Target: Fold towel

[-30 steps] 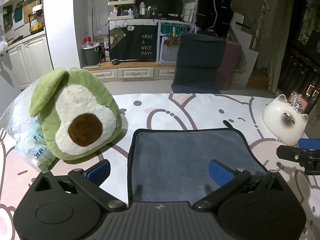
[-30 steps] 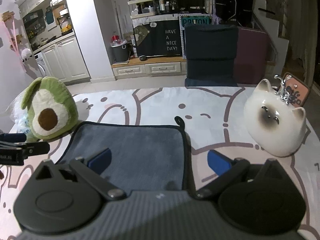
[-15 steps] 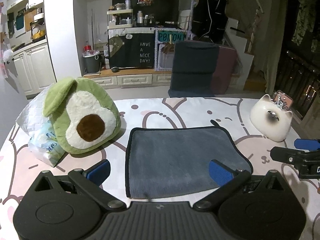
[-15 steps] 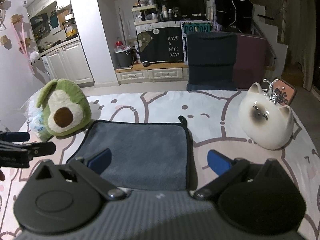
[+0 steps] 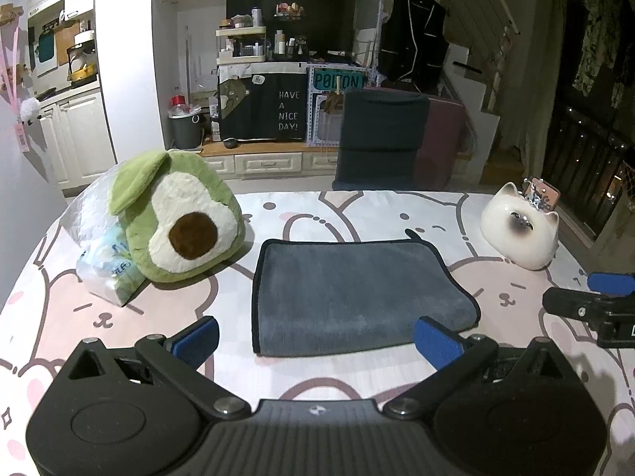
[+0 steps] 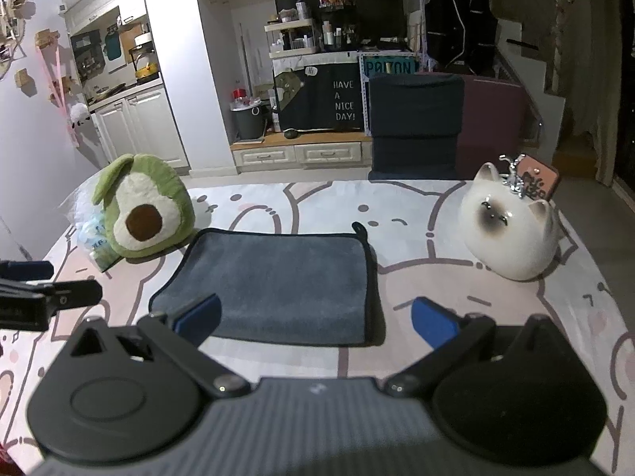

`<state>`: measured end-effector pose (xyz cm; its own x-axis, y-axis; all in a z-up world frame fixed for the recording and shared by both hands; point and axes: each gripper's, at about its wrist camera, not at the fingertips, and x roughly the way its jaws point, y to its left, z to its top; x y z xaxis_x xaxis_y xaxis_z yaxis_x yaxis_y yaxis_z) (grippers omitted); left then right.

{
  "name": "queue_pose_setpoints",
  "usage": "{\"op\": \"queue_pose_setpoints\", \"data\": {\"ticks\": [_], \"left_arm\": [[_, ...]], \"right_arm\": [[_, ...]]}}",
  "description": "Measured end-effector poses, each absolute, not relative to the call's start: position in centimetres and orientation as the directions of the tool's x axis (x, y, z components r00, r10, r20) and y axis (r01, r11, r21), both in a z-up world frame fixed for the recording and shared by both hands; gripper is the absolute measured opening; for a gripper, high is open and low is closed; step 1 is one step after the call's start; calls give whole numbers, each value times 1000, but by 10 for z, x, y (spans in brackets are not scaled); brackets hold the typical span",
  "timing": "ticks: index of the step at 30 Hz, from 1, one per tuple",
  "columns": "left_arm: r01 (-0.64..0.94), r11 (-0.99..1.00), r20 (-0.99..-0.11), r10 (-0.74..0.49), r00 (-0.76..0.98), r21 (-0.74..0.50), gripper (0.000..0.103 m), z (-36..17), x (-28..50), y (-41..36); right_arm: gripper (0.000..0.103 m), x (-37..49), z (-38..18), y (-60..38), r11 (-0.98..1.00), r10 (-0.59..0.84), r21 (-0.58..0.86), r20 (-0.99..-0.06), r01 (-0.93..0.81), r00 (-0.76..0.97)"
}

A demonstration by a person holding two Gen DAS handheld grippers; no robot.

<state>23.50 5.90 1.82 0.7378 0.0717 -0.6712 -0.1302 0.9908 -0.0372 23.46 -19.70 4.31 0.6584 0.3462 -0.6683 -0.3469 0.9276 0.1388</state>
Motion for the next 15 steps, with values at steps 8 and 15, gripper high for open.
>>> {"op": "queue_pose_setpoints", "data": {"ticks": [8,15], "left_arm": [[-116,992,-660,58,749,-45,103,25,206,48],[-103,994,-656,59,752,-28,103,29,187,36]], "right_arm": [[103,207,51,-207,927,343,120,-657,-356,671],[103,186,56,-209,923,351,120,-650,-365,674]]}}
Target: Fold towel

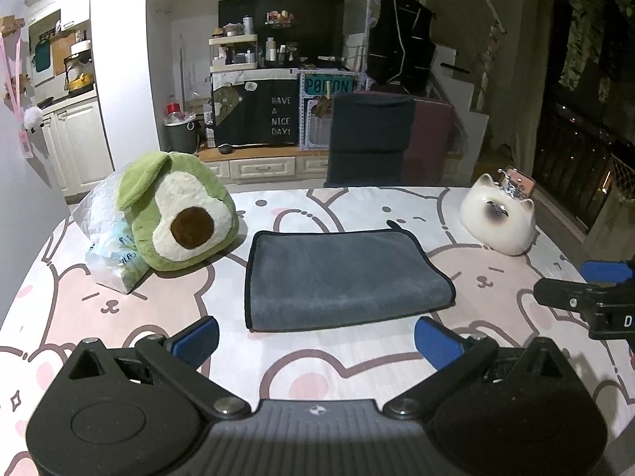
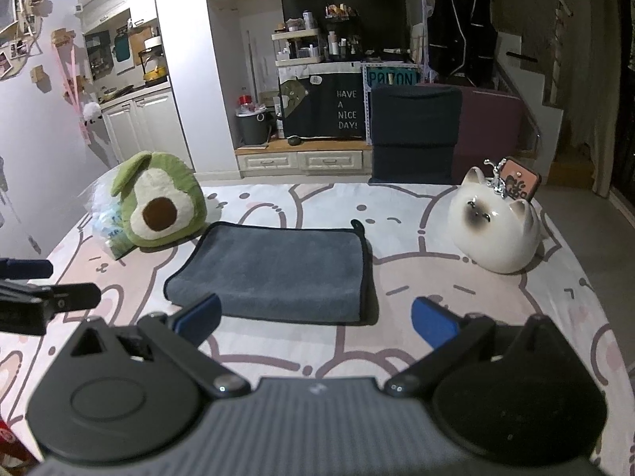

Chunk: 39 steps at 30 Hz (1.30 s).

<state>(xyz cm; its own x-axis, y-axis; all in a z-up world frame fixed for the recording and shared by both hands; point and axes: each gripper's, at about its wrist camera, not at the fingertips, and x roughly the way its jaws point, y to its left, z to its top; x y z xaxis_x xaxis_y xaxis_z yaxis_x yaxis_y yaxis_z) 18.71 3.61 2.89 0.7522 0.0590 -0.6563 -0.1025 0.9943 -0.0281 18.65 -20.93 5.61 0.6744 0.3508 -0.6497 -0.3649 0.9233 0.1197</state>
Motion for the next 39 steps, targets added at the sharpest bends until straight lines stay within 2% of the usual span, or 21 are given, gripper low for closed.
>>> {"op": "queue_pose_setpoints", "data": {"ticks": [14,26,39], "left_arm": [[-57,998,-630,37,776,-12,103,38,148,22],[-56,998,-645,29,764,-21,103,31,120,19],[-59,998,-600,39,799,-14,103,34,82,14]], "right_arm": [[103,151,61,-217,913,367,108,-638,-392,678],[103,116,66,-222,906,371,77,-619,-416,692],[103,81,68,-229,896,388,77,-616,-438,685]]}}
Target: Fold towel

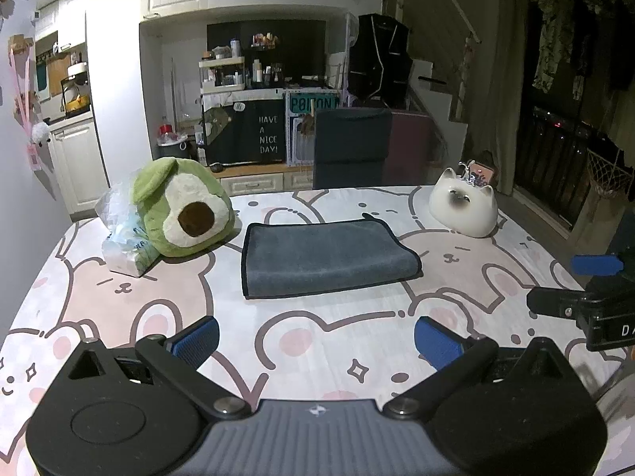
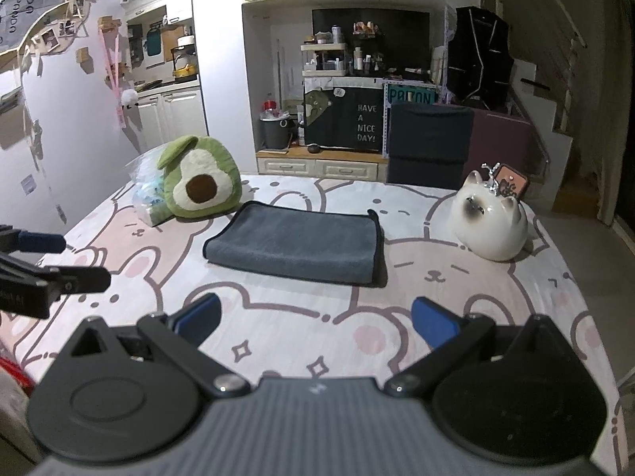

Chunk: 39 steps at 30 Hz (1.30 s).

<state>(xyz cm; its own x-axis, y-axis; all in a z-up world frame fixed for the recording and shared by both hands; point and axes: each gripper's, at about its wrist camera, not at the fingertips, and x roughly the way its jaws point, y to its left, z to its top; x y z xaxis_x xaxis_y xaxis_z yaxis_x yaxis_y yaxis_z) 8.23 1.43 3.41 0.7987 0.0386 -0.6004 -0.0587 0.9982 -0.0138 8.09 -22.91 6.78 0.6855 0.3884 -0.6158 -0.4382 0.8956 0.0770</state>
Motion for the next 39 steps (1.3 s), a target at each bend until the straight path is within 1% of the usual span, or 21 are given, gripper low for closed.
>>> {"op": "queue_pose_setpoints", "data": {"ticks": [7,16,24,31,39], "left_arm": [[-66,998,-600,39,799,-22,103,30,67,17],[-22,998,-596,-12,803,-51,103,26,43,15],[-11,998,-598,-30,801,-65,103,20,28,14],[5,999,-594,-25,804,-34,103,16,21,7],[0,999,-596,-27,802,-44,103,11,18,8]], "right_arm": [[103,64,66,-232,890,396,75,-618,-450,680],[103,47,64,-234,885,402,74,-619,-460,674],[103,34,63,-238,884,403,67,-614,-463,679],[103,25,61,-240,881,410,61,-596,-470,691],[103,20,59,-242,881,415,68,-586,-469,696]]}}
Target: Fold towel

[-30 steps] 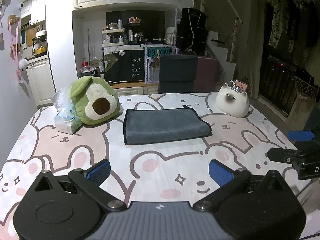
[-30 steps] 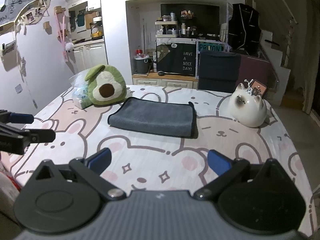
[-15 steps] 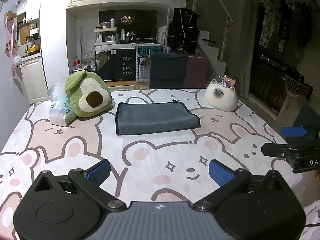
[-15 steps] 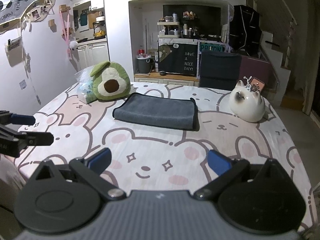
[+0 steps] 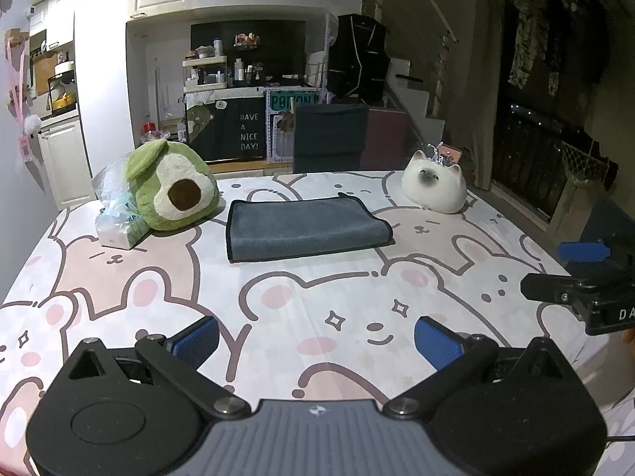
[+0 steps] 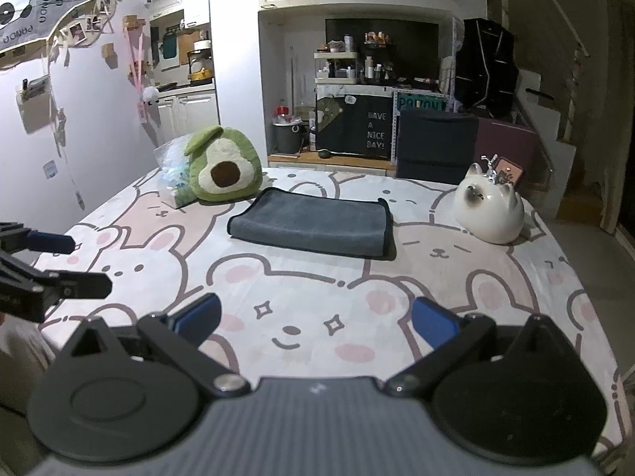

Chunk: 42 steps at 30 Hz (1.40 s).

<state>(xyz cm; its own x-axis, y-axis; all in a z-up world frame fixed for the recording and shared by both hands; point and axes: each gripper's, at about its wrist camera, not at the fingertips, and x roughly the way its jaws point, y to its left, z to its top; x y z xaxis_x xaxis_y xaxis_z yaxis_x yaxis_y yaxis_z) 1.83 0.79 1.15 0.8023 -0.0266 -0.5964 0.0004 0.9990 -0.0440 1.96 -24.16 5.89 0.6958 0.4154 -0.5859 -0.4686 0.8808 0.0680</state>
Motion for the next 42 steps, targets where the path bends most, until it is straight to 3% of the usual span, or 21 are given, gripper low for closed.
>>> {"op": "queue_pose_setpoints", "data": {"ticks": [42], "left_arm": [[3,999,-592,-33,805,-52,103,10,19,6]], "right_arm": [[103,19,54,-242,882,428,103,-583,-460,690]]}}
